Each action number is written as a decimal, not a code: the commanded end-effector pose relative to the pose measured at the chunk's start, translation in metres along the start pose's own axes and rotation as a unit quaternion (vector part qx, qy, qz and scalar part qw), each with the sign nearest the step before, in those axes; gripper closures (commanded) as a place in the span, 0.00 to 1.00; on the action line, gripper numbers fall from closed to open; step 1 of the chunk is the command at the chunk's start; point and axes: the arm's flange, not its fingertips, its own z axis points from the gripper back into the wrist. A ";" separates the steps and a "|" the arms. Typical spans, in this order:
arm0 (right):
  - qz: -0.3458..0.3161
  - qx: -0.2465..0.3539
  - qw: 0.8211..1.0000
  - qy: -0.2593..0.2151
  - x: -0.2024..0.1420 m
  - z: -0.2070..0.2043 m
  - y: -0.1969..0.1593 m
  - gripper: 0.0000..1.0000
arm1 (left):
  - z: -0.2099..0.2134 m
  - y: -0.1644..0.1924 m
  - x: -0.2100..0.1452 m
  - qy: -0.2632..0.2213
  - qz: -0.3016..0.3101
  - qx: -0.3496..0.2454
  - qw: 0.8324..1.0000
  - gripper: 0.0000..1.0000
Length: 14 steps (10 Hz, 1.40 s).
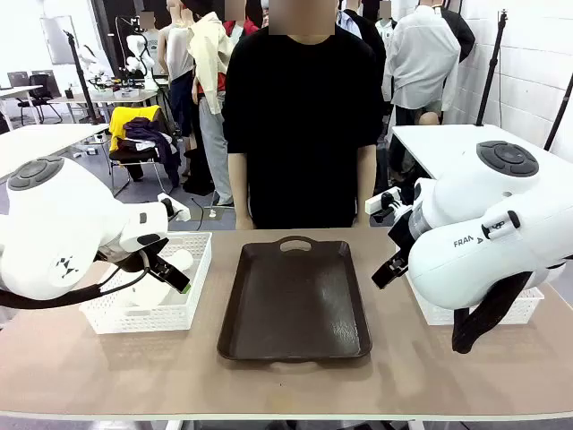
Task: Prepare the laboratory tools.
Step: Pick up the Big flask that the person points to.
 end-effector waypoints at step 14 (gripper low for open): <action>-0.026 -0.011 1.000 -0.006 0.004 0.021 -0.011 0.00 | 0.000 -0.001 0.000 0.000 -0.001 0.000 1.000 0.00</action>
